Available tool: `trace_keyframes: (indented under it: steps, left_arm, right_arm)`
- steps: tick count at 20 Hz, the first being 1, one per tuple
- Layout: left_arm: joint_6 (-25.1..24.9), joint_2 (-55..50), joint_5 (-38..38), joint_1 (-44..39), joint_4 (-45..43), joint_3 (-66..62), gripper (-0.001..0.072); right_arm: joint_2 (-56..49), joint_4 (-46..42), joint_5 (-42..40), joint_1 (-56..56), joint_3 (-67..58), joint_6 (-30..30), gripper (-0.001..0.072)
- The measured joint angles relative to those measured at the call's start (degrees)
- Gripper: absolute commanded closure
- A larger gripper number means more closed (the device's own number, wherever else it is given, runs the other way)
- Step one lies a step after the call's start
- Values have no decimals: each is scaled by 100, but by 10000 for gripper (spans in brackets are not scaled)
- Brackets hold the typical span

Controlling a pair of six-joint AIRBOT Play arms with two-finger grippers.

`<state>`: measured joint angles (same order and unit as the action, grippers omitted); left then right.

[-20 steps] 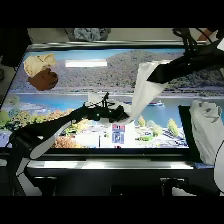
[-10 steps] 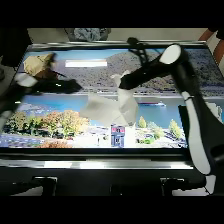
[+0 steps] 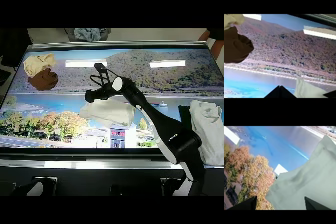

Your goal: Fold the shirts.

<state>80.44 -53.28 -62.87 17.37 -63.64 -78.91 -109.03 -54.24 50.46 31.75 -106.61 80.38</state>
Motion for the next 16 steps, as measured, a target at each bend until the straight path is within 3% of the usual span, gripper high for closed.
trace_keyframes:
  steps: [4,7,9,12,16]
  left_arm:
    - [-11,96,-175,98,-57,4,681]
    - [-50,50,-190,122,-79,103,681]
    - [-74,26,-133,125,-87,280,681]
    - [-96,11,28,133,-92,592,681]
    - [-186,4,245,133,-92,855,680]
  right_arm:
    - [352,-1047,726,-446,-4,81,11]
    - [680,-2133,2109,-1331,76,-140,16]
    - [758,-2269,2861,-1978,459,-267,9]
    - [828,-1478,3152,-2605,1510,-385,9]
    - [859,-17,2243,-2717,2721,-595,17]
